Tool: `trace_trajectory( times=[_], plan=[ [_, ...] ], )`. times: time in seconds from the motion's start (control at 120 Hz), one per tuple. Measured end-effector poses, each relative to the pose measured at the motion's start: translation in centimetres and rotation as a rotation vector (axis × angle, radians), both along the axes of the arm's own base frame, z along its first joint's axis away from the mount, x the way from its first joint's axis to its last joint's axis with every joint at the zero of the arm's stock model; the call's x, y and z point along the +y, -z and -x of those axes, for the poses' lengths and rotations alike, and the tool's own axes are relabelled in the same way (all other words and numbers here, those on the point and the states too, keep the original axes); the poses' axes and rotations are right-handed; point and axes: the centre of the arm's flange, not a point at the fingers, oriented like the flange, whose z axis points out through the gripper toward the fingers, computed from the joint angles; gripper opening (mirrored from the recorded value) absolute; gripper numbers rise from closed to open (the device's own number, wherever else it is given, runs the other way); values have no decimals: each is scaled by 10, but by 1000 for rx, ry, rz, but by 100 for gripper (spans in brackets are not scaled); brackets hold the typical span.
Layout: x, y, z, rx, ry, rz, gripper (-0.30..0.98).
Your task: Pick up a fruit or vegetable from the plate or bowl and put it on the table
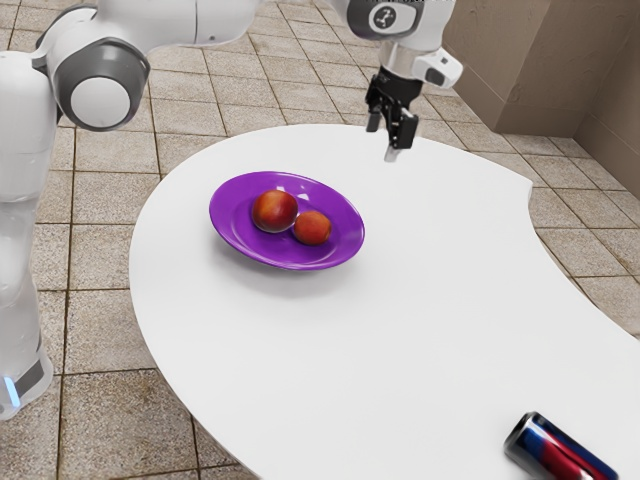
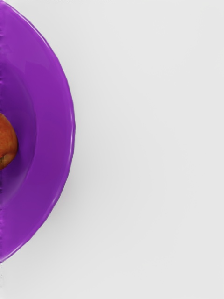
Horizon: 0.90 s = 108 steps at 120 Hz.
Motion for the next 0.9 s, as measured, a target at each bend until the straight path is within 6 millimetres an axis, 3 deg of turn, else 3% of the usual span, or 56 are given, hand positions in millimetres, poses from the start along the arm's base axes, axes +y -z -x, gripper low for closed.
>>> trace_trajectory(
  times=[0.133,0.317,0.4,0.5,0.625,0.717,0.9],
  plan=[
    [2,11,6,59,22,-5,69],
    [3,14,48,137,15,25,69],
    [2,17,56,172,-1,32,69],
    [4,17,56,163,-14,61,69],
    [30,18,53,129,-51,87,69],
    [43,32,51,126,-46,98,69],
    [35,63,42,138,55,88,69]
  ],
)
